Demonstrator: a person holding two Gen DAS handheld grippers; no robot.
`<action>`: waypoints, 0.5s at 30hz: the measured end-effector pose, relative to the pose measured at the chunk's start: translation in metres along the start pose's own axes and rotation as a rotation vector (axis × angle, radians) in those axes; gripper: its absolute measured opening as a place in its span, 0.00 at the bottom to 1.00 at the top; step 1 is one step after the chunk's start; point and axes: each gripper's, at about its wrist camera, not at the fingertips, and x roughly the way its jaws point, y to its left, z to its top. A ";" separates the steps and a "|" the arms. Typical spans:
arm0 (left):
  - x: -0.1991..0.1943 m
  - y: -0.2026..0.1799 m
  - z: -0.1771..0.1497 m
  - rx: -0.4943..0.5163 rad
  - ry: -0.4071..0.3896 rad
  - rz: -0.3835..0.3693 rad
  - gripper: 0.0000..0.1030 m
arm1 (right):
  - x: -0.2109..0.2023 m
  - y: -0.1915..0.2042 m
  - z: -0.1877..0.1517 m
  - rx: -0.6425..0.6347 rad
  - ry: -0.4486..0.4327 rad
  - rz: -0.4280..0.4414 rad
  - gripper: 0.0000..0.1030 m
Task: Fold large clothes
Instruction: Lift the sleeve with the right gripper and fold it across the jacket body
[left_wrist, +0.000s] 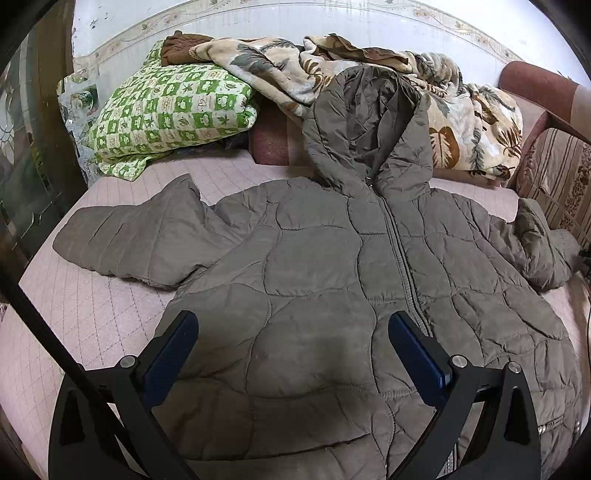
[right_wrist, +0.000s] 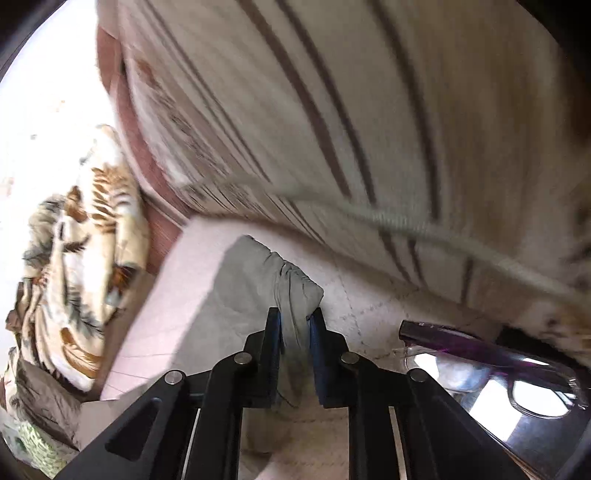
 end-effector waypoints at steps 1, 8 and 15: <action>-0.001 0.000 0.000 -0.002 -0.001 0.000 1.00 | -0.009 0.003 0.002 -0.007 -0.019 0.008 0.15; -0.010 0.007 0.001 -0.024 -0.021 0.001 1.00 | -0.110 0.033 0.037 -0.041 -0.195 0.080 0.14; -0.020 0.018 0.003 -0.057 -0.044 -0.002 1.00 | -0.207 0.102 0.034 -0.187 -0.274 0.210 0.13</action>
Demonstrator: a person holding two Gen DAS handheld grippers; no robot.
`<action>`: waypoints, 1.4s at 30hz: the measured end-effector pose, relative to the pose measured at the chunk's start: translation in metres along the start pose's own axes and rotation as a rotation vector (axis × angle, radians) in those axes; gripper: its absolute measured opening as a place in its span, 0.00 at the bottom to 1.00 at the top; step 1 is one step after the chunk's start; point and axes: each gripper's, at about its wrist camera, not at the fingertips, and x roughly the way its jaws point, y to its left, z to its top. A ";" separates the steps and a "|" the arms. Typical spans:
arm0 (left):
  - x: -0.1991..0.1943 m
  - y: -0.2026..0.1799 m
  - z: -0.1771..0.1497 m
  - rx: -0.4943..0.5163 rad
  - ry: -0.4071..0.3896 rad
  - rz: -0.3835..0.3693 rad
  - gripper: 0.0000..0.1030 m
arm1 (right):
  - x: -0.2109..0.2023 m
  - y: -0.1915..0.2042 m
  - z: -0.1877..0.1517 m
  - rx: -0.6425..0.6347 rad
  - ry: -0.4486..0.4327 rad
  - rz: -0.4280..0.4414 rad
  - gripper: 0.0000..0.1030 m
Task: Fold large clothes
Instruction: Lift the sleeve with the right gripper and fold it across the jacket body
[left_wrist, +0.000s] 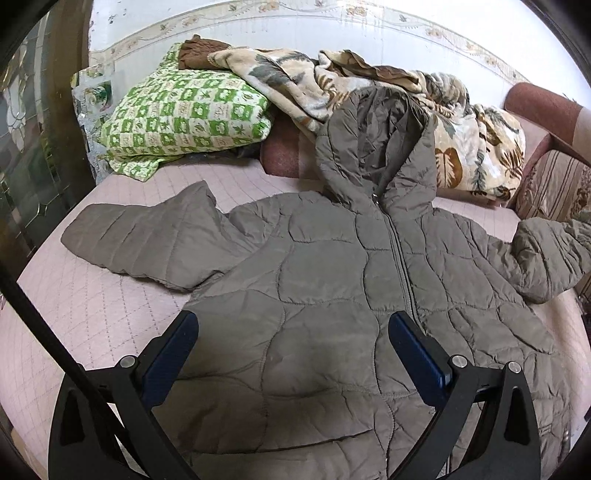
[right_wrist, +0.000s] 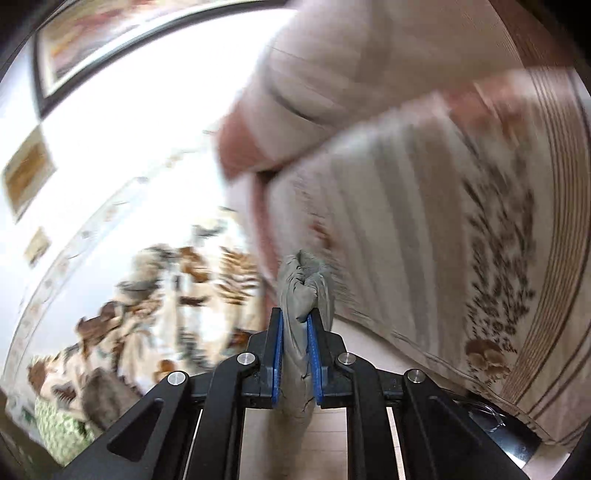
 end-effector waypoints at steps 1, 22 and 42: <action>-0.002 0.001 0.000 -0.002 -0.004 0.001 1.00 | -0.009 0.015 0.001 -0.021 -0.003 0.027 0.13; -0.031 0.060 0.000 -0.112 -0.049 0.031 1.00 | -0.077 0.349 -0.210 -0.576 0.259 0.516 0.12; -0.027 0.085 0.000 -0.194 -0.032 0.071 0.99 | 0.011 0.371 -0.462 -0.656 0.773 0.533 0.28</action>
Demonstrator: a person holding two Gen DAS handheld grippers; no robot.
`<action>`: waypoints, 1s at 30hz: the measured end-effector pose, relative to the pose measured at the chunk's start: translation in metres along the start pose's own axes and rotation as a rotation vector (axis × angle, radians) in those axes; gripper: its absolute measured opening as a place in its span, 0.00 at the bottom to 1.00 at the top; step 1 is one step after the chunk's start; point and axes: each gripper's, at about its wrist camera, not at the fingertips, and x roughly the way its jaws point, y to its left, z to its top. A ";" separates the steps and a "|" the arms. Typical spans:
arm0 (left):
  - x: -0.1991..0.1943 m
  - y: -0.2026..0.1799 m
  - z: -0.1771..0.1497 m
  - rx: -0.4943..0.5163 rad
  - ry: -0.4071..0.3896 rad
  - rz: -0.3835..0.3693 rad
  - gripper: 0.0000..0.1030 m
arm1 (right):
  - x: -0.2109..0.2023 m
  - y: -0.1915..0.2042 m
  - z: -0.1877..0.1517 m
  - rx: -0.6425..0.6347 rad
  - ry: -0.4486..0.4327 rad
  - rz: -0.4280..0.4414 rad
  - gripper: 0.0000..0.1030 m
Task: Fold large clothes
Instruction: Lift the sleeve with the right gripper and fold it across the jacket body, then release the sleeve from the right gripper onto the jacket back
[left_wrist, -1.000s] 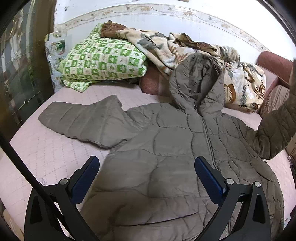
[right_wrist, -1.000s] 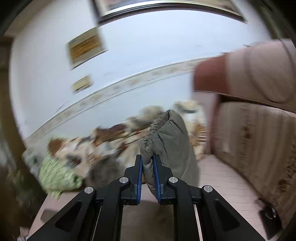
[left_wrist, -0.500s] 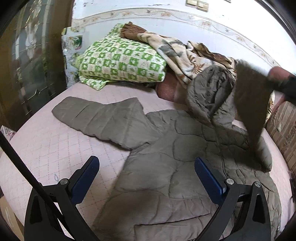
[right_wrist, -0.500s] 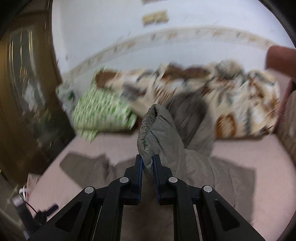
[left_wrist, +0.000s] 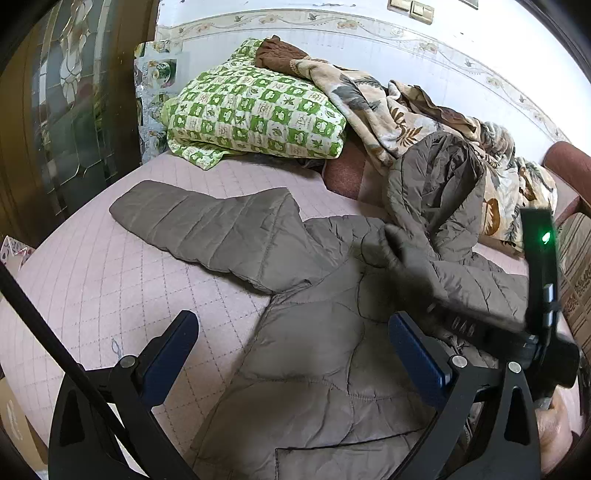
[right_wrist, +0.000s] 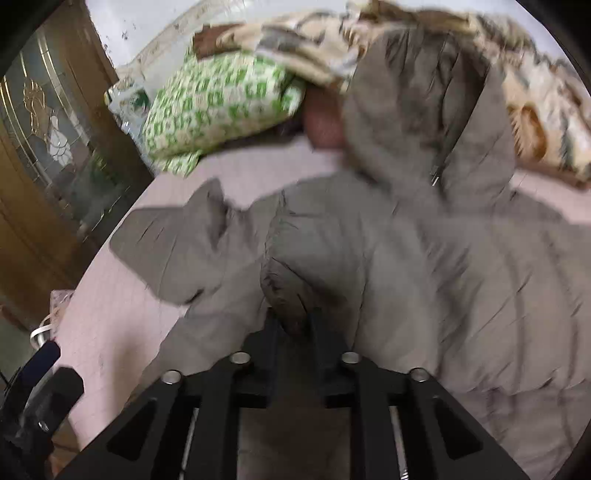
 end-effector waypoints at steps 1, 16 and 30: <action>0.001 0.000 0.000 -0.001 0.002 -0.001 0.99 | 0.004 -0.002 -0.003 0.012 0.040 0.034 0.30; 0.008 -0.010 -0.004 0.025 0.018 -0.001 1.00 | -0.083 -0.168 0.016 0.199 -0.110 -0.286 0.43; 0.019 -0.020 -0.007 0.049 0.043 0.010 1.00 | -0.082 -0.247 -0.006 0.321 0.008 -0.535 0.44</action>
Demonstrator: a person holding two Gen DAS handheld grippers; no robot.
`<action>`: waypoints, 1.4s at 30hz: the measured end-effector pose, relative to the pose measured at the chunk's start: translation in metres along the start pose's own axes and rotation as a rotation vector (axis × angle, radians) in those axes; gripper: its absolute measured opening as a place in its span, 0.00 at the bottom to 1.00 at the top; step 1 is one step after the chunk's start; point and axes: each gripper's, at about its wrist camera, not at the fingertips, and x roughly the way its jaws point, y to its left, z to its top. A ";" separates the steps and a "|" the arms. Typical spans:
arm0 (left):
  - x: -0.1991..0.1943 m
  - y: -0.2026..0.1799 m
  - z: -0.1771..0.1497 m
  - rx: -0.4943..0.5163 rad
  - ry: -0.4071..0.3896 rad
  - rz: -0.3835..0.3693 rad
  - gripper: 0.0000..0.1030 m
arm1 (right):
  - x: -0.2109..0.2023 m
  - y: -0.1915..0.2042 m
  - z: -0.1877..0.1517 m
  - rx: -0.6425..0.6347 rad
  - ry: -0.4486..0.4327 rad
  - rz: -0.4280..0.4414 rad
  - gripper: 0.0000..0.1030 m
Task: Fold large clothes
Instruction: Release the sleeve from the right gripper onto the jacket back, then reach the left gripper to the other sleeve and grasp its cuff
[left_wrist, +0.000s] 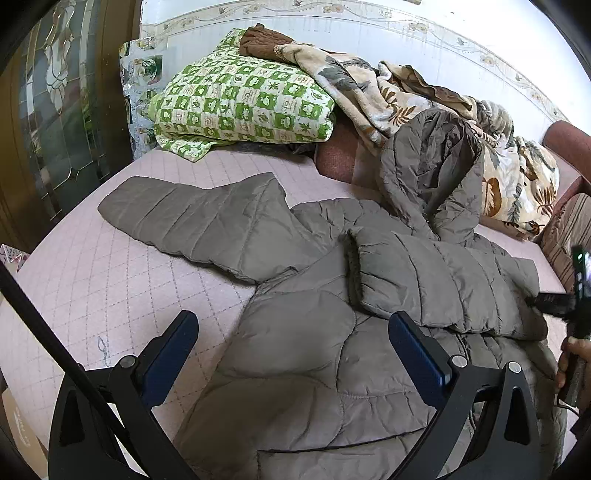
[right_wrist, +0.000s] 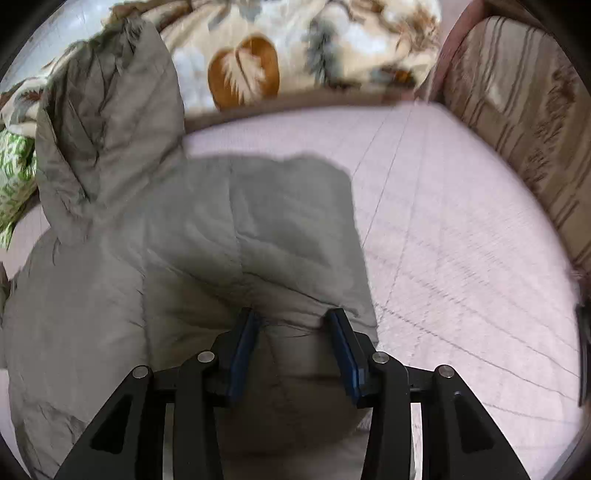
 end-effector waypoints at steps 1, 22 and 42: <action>0.000 0.001 0.000 -0.004 0.001 -0.001 1.00 | -0.008 0.008 0.000 -0.014 -0.025 0.017 0.44; 0.010 0.016 -0.001 -0.030 0.044 -0.007 0.99 | -0.011 0.196 -0.052 -0.284 0.056 0.304 0.46; 0.016 0.011 -0.002 -0.020 0.076 -0.008 1.00 | -0.090 0.115 -0.081 -0.272 -0.054 0.350 0.52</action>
